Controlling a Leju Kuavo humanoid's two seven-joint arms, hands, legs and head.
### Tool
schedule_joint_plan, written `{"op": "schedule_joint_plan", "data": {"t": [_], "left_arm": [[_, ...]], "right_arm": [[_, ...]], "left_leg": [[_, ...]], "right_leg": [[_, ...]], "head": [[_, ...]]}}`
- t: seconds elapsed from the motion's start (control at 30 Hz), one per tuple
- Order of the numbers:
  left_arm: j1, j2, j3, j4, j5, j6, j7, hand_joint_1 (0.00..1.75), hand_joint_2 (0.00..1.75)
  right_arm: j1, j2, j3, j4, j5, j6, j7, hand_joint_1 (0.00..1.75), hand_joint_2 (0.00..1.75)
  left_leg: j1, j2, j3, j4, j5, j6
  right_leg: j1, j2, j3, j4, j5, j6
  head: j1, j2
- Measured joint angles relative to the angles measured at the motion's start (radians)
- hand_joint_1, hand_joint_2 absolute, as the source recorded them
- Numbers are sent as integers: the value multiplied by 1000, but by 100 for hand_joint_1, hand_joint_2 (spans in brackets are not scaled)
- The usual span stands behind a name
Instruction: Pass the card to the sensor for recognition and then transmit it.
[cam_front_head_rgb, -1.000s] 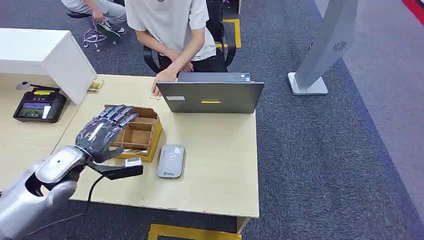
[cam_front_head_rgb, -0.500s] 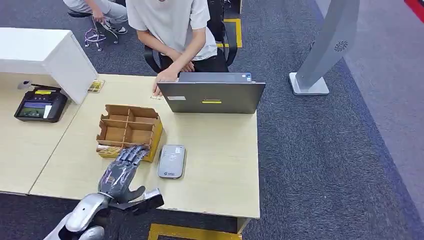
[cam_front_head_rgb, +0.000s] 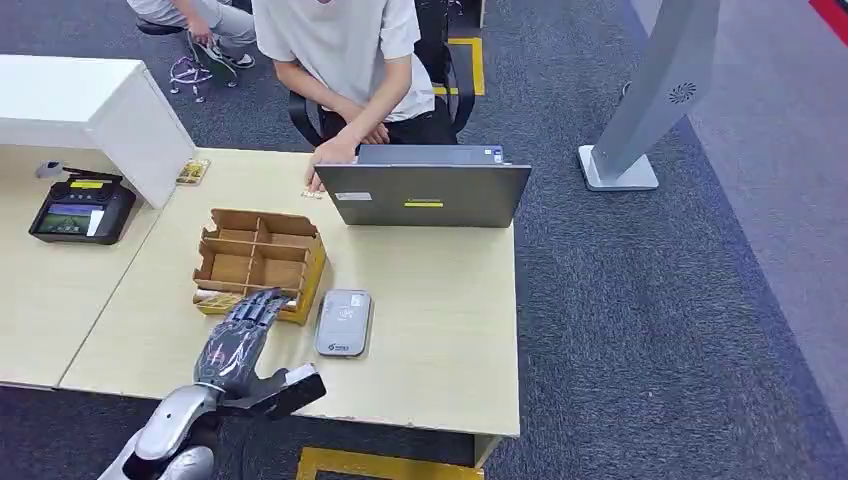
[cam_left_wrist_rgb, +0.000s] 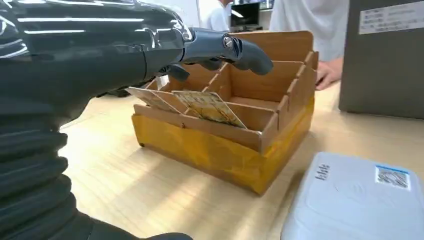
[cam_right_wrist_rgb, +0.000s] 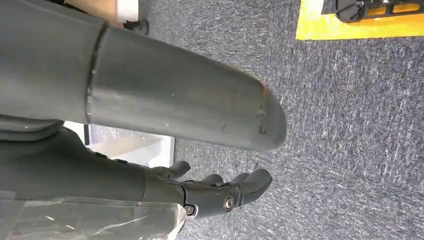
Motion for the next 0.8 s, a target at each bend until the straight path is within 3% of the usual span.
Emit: {"op": "schedule_joint_plan", "data": {"t": [0.63,0.8], "left_arm": [[-103,-13,22,98,-10,-18,-10,0,175],[-110,4,22,103,-21,-52,-11,0,175]], "right_arm": [[0,0,5,0,20,4,5,0,0],[0,0,5,0,20,6,9,0,0]], "left_leg": [[0,-1,0,0,0,0],[0,-1,0,0,0,0]], "right_leg": [[0,-1,0,0,0,0],[0,0,0,0,0,0]], "head": [[0,0],[0,0]]}}
